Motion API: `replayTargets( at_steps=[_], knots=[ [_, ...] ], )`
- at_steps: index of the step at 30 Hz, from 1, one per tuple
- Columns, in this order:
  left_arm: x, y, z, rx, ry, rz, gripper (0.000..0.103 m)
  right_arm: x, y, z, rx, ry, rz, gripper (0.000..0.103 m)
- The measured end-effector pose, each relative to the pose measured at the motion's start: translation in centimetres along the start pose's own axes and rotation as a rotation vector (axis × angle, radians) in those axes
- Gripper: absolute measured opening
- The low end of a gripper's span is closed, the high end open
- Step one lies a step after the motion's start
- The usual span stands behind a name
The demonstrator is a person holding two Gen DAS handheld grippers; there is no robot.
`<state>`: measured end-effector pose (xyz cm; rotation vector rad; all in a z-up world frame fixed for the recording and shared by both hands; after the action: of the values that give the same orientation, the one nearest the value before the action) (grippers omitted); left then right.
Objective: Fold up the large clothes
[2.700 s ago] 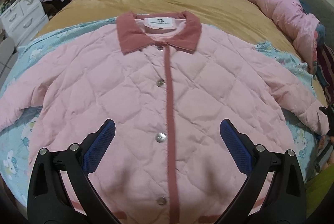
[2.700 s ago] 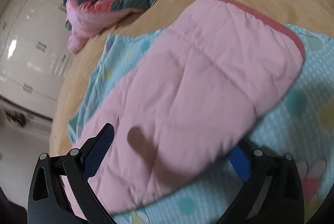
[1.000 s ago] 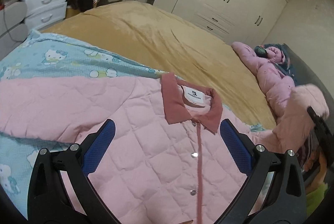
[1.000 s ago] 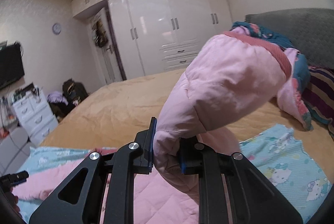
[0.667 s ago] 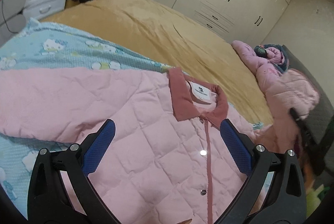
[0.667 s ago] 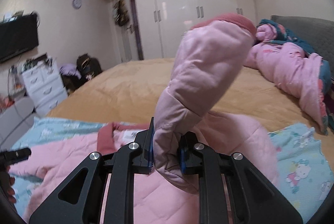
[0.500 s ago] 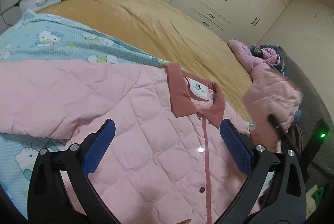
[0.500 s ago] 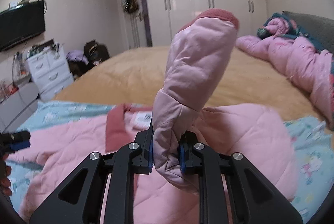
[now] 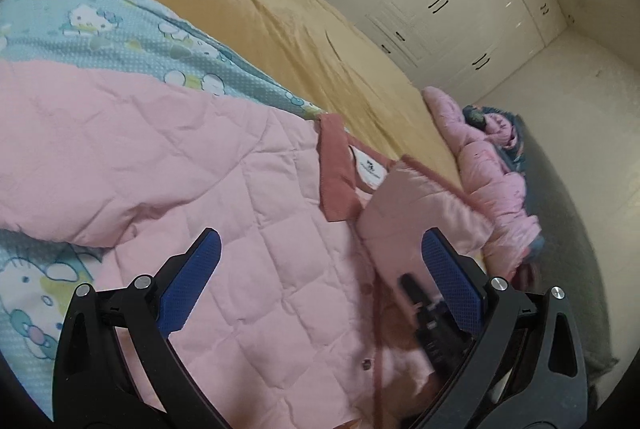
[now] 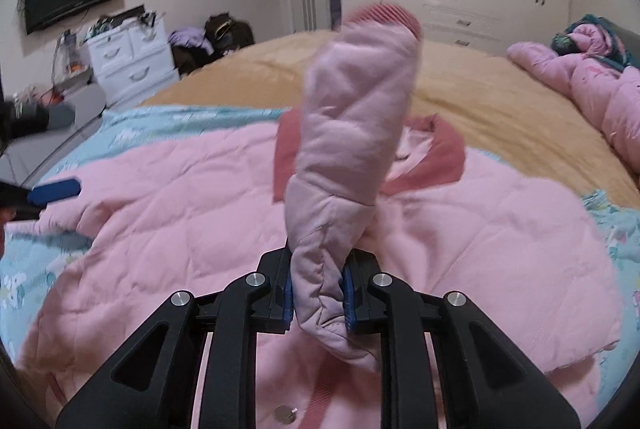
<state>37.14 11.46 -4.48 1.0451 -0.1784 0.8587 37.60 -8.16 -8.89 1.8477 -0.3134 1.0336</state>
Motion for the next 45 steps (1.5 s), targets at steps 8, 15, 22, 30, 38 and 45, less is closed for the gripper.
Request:
replayTargets(
  at_steps=[8, 15, 22, 30, 38, 45],
  knots=[
    [-0.5, -0.5, 0.6, -0.038, -0.012, -0.02, 0.094, -3.1, -1.7, -2.1, 0.038, 0.046, -0.116, 0.027],
    [-1.2, -2.0, 0.4, -0.071, 0.022, -0.067, 0.094, -4.3, -1.8, -3.8, 0.115, 0.023, -0.151, 0.054],
    [-2.6, -3.7, 0.8, -0.12, 0.034, -0.132, 0.094, -4.6, -0.7, -5.6, 0.202, -0.006, -0.148, 0.083],
    [-5.5, -5.9, 1.8, -0.103, -0.059, -0.198, 0.093, -4.7, 3.6, -4.3, 0.283, -0.183, -0.087, 0.084],
    [-7.0, -7.4, 2.3, 0.041, -0.224, -0.154, 0.043, -5.2, 6.7, -0.9, 0.233, -0.276, -0.053, 0.084],
    [-7.2, -7.2, 3.3, 0.021, -0.302, -0.104, 0.003, -6.6, 8.9, 1.7, 0.183, -0.33, -0.045, 0.084]
  ],
)
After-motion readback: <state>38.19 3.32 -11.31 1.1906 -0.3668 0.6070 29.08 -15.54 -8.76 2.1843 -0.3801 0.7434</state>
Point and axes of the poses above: each gripper's, at about its wrist camera, not at the fingertips, and y roughly against the way its jaws point, z to its right, x to its top, the point moved 9 cm from there along -y, roughly the way its jaws point, and after that the axes turned 11 degrees about x, right-handed, at the moved point
